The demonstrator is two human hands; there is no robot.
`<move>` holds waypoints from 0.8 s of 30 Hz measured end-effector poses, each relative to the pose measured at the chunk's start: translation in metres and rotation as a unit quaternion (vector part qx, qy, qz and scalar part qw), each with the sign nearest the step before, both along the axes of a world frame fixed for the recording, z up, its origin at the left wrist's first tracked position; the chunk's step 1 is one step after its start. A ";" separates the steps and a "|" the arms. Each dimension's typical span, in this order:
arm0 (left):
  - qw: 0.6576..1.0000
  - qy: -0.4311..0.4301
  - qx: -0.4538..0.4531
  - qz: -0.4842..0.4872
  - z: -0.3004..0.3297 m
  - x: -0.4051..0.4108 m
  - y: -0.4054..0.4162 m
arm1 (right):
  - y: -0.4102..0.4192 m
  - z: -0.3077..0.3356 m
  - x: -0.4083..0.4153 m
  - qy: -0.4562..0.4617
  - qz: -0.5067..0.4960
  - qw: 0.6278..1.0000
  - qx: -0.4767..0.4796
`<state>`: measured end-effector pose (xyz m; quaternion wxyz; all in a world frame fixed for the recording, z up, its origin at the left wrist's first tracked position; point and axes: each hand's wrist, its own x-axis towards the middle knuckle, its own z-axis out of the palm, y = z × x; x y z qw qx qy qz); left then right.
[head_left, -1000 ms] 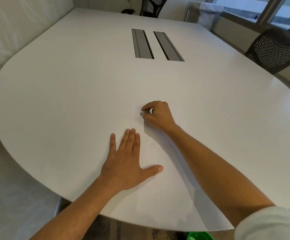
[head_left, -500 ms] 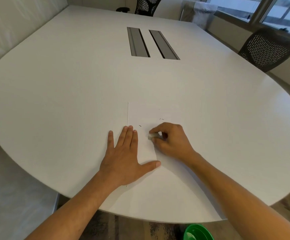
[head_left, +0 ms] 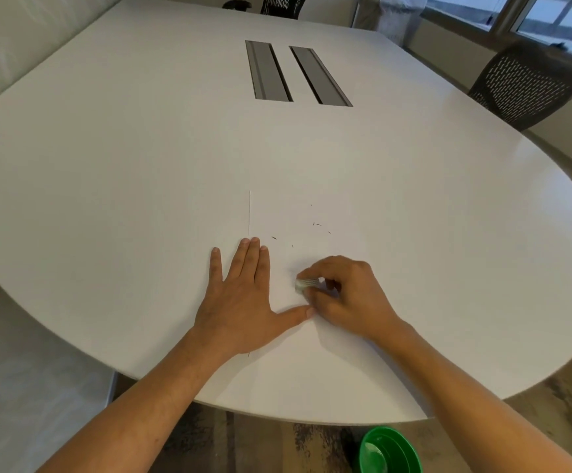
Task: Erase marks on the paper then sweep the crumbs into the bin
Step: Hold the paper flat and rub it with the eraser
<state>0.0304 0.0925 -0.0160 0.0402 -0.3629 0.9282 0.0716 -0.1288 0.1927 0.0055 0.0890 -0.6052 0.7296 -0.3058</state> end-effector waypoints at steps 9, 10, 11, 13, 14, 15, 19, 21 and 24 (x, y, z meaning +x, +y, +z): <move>1.000 -0.010 -0.003 -0.005 0.001 0.000 0.000 | -0.034 0.012 -0.025 0.022 -0.050 0.998 0.002; 1.000 -0.007 -0.002 -0.004 0.001 0.000 -0.001 | -0.029 0.011 -0.019 0.026 -0.025 0.999 0.005; 1.000 -0.004 0.000 -0.003 0.001 0.000 -0.001 | -0.021 0.009 -0.011 0.027 0.006 1.000 0.012; 1.000 0.000 0.003 -0.003 0.001 0.000 -0.001 | -0.008 0.007 0.003 0.019 0.064 0.997 0.034; 1.000 0.001 0.002 -0.003 0.000 0.000 -0.001 | -0.006 0.006 0.004 0.015 0.077 0.996 0.041; 1.000 0.002 0.002 -0.003 0.000 0.000 -0.001 | -0.009 0.007 0.002 0.013 0.073 0.996 0.042; 1.000 -0.005 -0.004 -0.004 0.001 -0.001 -0.001 | -0.037 0.009 -0.014 0.014 0.010 1.000 0.015; 1.000 -0.009 -0.005 -0.003 0.002 -0.001 0.000 | -0.047 0.008 -0.018 0.010 -0.012 1.000 0.009; 1.000 -0.008 0.000 -0.002 0.003 -0.001 0.000 | -0.035 0.009 -0.010 -0.004 0.001 1.000 0.012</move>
